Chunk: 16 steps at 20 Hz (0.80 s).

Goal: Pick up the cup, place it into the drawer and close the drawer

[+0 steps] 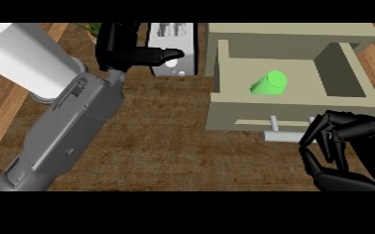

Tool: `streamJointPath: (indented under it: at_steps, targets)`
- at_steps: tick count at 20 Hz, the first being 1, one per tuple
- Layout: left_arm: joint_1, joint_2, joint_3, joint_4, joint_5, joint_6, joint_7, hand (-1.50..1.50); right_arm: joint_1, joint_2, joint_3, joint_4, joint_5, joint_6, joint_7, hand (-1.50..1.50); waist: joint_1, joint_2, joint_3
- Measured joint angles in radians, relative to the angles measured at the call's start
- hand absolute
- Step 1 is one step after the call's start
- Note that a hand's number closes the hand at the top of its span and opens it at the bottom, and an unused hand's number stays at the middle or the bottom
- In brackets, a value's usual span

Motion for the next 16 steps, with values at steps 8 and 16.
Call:
streamJointPath:
  at_steps: [8, 16]
  targets:
    - [0.284, 0.132, 0.046, -0.269, 0.017, -0.055, 0.027, -1.5, -0.011, -0.017, 0.079, 0.089, 0.231, -0.015, -0.086, 1.5, -0.005, 0.007, 0.0]
    - [0.481, 0.21, 0.109, -0.362, 0.034, -0.17, -0.022, -1.5, -0.089, -0.076, 0.208, 0.283, 0.577, -0.088, -0.235, 1.5, -0.002, 0.011, 0.0]
